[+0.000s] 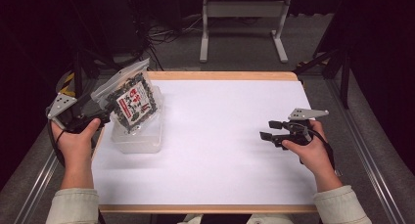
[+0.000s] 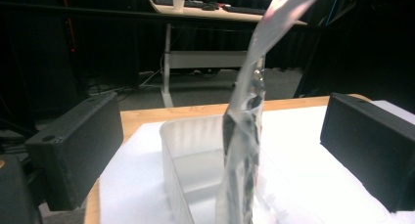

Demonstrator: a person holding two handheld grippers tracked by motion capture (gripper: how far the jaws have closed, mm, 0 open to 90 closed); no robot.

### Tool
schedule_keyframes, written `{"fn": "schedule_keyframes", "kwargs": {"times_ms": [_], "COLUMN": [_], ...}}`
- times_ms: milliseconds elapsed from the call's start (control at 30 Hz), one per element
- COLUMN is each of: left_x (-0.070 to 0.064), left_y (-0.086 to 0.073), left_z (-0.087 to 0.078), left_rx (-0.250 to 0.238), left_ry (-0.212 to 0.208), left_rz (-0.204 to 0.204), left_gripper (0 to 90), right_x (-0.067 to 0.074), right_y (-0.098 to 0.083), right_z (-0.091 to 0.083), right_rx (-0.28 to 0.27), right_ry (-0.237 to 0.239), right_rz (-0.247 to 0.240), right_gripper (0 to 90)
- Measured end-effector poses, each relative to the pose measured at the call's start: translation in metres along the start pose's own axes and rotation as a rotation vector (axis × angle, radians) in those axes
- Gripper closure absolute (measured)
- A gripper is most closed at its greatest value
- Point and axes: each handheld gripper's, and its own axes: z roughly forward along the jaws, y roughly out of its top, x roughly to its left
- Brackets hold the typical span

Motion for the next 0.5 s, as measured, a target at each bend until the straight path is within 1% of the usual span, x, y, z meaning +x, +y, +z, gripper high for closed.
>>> {"fn": "schedule_keyframes", "kwargs": {"times_ms": [67, 100, 200, 267, 300, 367, 400, 433, 467, 500], "left_x": [-0.006, -0.008, -0.018, -0.024, -0.027, -0.034, -0.034, -0.041, -0.041, -0.048], "left_y": [0.004, 0.006, 0.011, 0.016, 0.018, 0.025, 0.025, 0.029, 0.029, 0.033], "left_z": [-0.009, -0.013, -0.024, -0.031, -0.035, -0.042, -0.042, -0.046, -0.046, -0.048], "left_rx": [-0.015, -0.014, -0.021, -0.031, -0.041, -0.06, -0.06, -0.072, -0.072, -0.08], "left_ry": [-0.002, -0.001, 0.002, 0.005, 0.011, 0.03, 0.03, 0.019, 0.019, -0.006], "left_rz": [0.009, 0.017, 0.048, 0.06, 0.069, 0.102, 0.102, 0.113, 0.113, 0.119], "left_gripper": [2.6, 2.6, 2.0, 1.7, 1.5, 0.5, 0.5, 0.5, 0.5, 0.5], "right_x": [0.0, 0.0, -0.001, -0.001, 0.0, 0.0, 0.0, -0.001, -0.001, -0.002], "right_y": [0.0, 0.0, 0.0, 0.0, 0.0, -0.001, -0.001, -0.002, -0.002, -0.002], "right_z": [0.0, 0.0, 0.0, -0.001, -0.001, -0.003, -0.003, -0.004, -0.004, -0.005], "right_rx": [-0.001, 0.0, 0.003, 0.002, 0.001, 0.002, 0.002, 0.003, 0.003, 0.001], "right_ry": [0.001, 0.0, -0.005, -0.005, -0.008, -0.008, -0.008, -0.013, -0.013, -0.014], "right_rz": [0.0, 0.001, 0.001, 0.0, 0.002, 0.004, 0.004, 0.006, 0.006, 0.005], "right_gripper": [35.4, 35.4, 35.4, 35.3, 35.3, 35.1, 35.1, 35.1, 35.1, 35.1]}}
